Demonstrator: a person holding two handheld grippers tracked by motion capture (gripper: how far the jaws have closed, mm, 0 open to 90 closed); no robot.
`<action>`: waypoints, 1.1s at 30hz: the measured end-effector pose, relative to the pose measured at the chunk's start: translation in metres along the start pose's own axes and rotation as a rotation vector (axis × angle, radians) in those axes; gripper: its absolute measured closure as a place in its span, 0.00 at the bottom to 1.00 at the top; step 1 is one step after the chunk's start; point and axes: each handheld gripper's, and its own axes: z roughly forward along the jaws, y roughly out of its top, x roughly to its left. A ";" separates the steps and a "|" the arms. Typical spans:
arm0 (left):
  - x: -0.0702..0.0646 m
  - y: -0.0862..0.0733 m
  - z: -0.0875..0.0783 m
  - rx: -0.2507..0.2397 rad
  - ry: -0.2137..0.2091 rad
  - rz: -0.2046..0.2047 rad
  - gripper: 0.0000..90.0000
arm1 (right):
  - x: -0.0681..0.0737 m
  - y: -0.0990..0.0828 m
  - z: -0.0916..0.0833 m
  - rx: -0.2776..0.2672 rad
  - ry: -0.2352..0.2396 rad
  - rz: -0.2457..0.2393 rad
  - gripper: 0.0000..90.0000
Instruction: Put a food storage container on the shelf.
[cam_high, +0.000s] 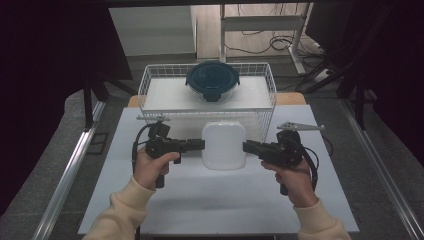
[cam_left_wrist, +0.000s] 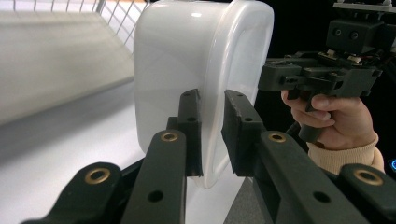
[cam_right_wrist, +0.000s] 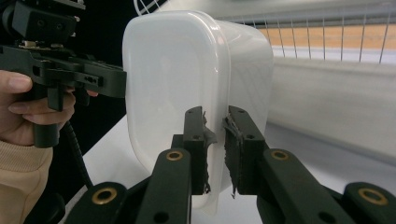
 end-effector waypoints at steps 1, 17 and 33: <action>-0.002 0.002 -0.002 -0.004 0.003 0.006 0.86 | 0.001 0.003 -0.001 -0.001 0.000 -0.007 0.87; -0.021 0.038 -0.031 -0.051 0.021 0.062 0.86 | 0.023 0.049 -0.005 -0.035 0.012 -0.082 0.87; -0.034 0.078 -0.054 -0.073 0.049 0.088 0.86 | 0.037 0.094 -0.007 -0.062 0.043 -0.112 0.87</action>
